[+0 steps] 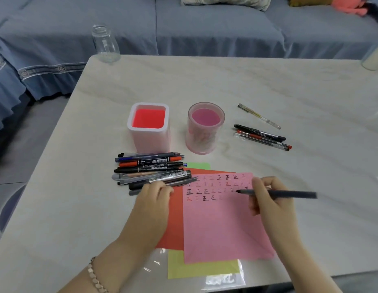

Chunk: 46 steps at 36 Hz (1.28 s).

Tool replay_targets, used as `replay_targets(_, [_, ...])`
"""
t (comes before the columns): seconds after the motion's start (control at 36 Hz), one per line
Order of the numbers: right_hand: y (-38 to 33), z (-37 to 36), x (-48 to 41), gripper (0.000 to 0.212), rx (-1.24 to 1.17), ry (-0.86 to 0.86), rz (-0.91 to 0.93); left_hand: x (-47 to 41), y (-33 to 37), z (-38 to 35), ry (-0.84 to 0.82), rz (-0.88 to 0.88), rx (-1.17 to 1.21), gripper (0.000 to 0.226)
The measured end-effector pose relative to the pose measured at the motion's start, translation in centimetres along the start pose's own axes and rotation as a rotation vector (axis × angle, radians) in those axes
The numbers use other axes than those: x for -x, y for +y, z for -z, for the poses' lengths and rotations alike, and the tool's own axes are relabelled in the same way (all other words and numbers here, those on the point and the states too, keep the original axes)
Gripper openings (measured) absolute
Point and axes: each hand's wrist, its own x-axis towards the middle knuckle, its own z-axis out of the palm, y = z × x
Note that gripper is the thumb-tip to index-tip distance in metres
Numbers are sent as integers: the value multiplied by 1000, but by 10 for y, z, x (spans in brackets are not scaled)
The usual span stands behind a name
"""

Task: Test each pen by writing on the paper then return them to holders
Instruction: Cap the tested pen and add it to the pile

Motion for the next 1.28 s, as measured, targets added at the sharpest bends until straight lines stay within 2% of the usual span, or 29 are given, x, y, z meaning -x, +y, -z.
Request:
replay_targets(0.11, [15, 14, -1, 16, 15, 1, -38, 8, -7, 0, 122, 30, 14, 29])
replay_targets(0.22, [17, 18, -2, 20, 30, 2, -28, 2, 5, 5, 121, -32, 50, 26])
replay_targets(0.33, [14, 15, -5, 20, -5, 6, -16, 0, 35, 4, -37, -198, 188, 33])
replay_targets(0.47, [13, 5, -12, 20, -3, 34, -4, -2, 56, -16, -246, -302, 80, 41])
replay_targets(0.58, [20, -4, -14, 35, 22, 106, -17, -3, 54, -24, -311, -298, 32, 43])
replay_targets(0.69, [30, -13, -17, 43, 70, 145, -37, 0, 53, -26, -289, -281, 64, 43])
replay_targets(0.83, [40, -25, -18, 39, 78, 147, -53, 1, 53, -27, -297, -250, 125, 44])
replay_targets(1.08, [51, -31, -19, 42, 128, 174, 50, 0, 52, -28, -315, -230, 169, 45])
replay_targets(1.28, [51, -34, -19, 37, 157, 165, 89, -1, 53, -28, -316, -221, 185, 45])
